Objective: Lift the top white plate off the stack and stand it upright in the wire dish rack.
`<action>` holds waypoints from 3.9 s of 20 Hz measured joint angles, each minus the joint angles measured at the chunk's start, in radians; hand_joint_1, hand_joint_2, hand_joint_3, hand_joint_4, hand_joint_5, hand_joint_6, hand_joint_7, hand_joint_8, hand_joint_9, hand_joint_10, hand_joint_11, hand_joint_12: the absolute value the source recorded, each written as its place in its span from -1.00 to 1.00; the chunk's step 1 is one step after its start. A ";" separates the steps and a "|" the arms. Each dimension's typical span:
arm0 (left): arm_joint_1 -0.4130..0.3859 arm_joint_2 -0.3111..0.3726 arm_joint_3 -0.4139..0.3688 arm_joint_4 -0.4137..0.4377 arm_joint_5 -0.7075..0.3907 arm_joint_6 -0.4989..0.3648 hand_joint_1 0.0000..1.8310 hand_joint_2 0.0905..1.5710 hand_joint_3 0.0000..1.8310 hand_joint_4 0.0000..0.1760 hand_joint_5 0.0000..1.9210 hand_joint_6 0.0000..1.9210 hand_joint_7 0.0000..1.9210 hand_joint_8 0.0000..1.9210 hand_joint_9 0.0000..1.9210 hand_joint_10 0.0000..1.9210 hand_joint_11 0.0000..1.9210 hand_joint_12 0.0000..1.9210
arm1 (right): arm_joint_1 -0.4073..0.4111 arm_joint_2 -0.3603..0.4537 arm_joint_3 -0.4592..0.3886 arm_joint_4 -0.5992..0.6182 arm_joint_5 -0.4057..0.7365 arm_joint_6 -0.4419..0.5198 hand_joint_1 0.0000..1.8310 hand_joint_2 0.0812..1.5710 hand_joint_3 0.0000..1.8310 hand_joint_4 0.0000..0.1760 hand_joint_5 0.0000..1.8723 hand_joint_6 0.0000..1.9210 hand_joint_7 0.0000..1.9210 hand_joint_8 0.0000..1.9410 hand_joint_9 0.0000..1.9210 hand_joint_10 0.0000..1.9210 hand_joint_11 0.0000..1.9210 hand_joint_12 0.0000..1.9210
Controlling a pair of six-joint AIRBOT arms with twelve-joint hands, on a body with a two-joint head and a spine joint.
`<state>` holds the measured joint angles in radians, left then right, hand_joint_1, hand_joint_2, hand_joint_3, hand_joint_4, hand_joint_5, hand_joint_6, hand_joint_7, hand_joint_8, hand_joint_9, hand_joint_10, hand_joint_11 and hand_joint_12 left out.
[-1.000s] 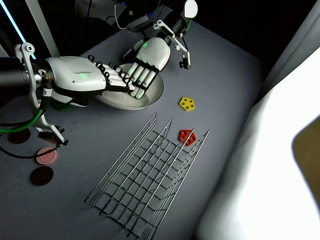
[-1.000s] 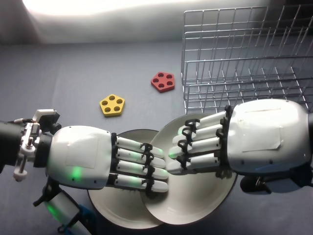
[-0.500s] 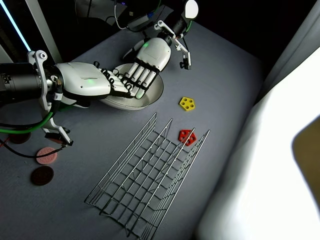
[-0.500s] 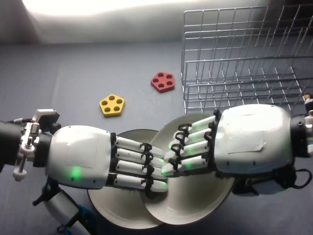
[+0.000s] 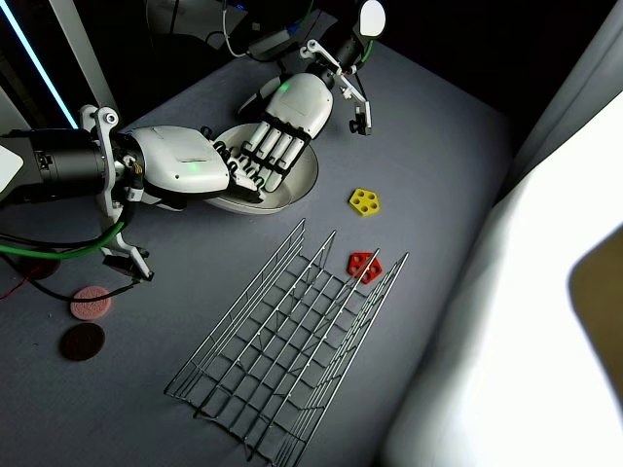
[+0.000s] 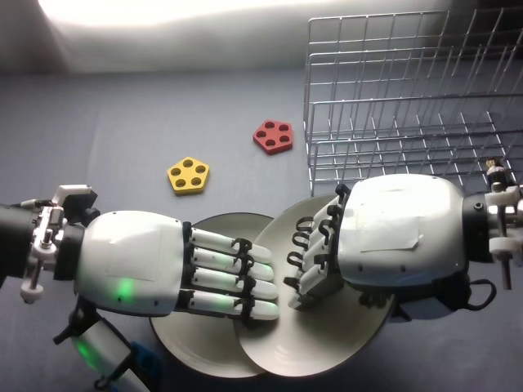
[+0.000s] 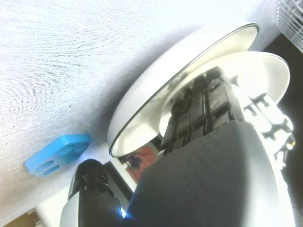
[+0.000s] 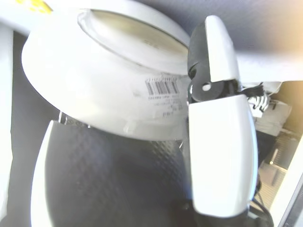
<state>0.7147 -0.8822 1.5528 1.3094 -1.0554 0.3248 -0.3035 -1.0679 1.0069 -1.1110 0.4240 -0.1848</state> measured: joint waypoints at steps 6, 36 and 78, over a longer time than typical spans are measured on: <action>0.000 0.002 0.010 -0.017 -0.004 -0.004 -0.97 0.24 -1.00 -1.00 -0.93 -1.00 -0.91 -1.00 -0.92 -1.00 -0.93 -1.00 | 0.000 0.001 -0.010 0.011 0.043 -0.002 0.52 0.31 -1.00 -1.00 0.07 0.00 0.14 -0.29 0.17 -0.12 0.18 -0.44; -0.057 0.075 0.238 -0.200 -0.098 -0.091 -0.96 0.24 -1.00 -1.00 -0.91 -1.00 -0.88 -1.00 -0.87 -1.00 -0.89 -0.99 | 0.174 0.041 -0.066 0.053 0.119 0.232 0.64 0.29 -1.00 -1.00 0.08 -0.04 0.14 -0.42 0.17 -0.30 0.06 0.33; 0.002 0.158 0.450 -0.174 -0.191 0.235 -0.95 0.24 -1.00 -1.00 -0.92 -1.00 -0.88 -1.00 -0.87 -1.00 -0.90 -0.99 | 0.219 0.041 0.195 0.712 0.234 0.346 0.64 0.25 -1.00 -1.00 0.16 -0.23 0.32 -0.80 0.33 -0.52 0.03 0.37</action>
<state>0.7166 -0.7246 2.0026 1.1358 -1.2465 0.5598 -0.0845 -1.0271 1.2018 -0.3992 0.6579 0.1608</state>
